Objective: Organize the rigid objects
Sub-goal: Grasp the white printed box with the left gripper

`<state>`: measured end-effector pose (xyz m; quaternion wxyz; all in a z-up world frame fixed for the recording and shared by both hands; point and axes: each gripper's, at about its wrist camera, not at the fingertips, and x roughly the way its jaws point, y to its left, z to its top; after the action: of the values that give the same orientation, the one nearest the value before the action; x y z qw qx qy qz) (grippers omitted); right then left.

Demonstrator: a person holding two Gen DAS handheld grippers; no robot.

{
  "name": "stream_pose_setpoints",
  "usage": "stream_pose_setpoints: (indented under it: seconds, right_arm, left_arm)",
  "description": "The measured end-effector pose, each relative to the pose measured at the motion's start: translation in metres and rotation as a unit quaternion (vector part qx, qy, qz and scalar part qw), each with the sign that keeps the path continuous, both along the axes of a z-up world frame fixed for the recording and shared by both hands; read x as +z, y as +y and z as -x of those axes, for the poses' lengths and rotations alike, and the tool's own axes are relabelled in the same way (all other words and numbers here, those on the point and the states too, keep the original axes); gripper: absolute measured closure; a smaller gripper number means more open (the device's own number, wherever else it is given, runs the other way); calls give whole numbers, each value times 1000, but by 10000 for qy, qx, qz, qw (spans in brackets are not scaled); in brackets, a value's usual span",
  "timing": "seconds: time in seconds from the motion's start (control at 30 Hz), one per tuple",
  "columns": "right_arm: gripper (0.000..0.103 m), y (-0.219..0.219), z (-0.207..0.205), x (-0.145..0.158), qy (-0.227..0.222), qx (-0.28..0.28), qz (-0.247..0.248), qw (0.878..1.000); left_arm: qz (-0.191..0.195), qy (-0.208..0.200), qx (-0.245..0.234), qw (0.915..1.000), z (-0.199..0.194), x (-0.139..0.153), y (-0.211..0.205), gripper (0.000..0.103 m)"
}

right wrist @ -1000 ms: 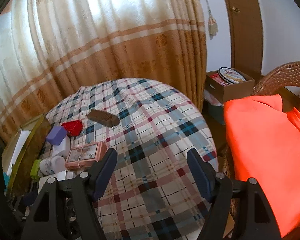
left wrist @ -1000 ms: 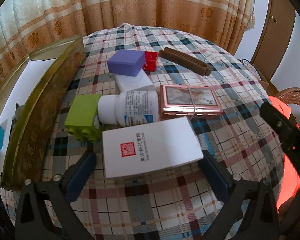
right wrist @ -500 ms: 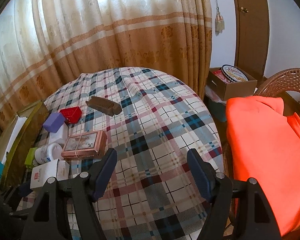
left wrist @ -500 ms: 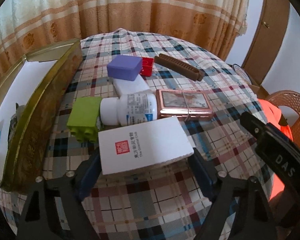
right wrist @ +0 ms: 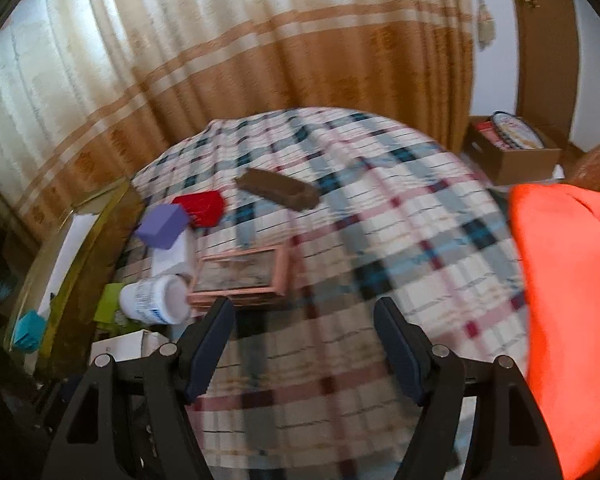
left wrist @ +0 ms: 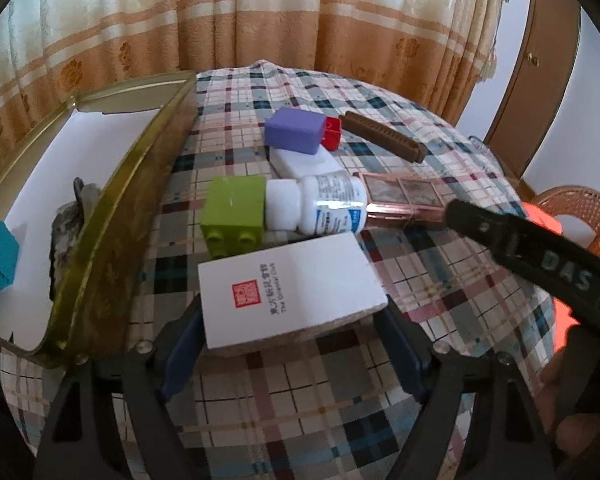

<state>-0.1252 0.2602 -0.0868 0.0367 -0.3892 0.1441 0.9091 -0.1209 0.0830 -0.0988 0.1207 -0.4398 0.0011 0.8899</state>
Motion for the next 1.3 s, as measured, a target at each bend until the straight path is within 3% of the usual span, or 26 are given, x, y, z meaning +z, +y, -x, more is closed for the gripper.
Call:
stream_pose_setpoints:
  seconds: [0.2,0.6,0.8,1.1,1.3]
  right_arm:
    - [29,-11,24,-7,-310,296,263,9987]
    - [29,-33,51,-9,-337,634,-15,9974]
    - [28,-21,46,-9,-189,742,389,9963]
    - [27,-37,61,-9,-366,851,-11,9957]
    - [15,-41,74,-10,-381,1193,-163,9920]
  left_arm:
    - [-263,22,-6,9997,-1,0,-5,21]
    - [-317,36,5,9995,-2,0,-5,21]
    - [-342,43,21,9994,-2,0,-6,21]
    - [-342,42,24,9994,-2,0,-6,21]
    - [-379,50,46,9993,-3,0,-8,21]
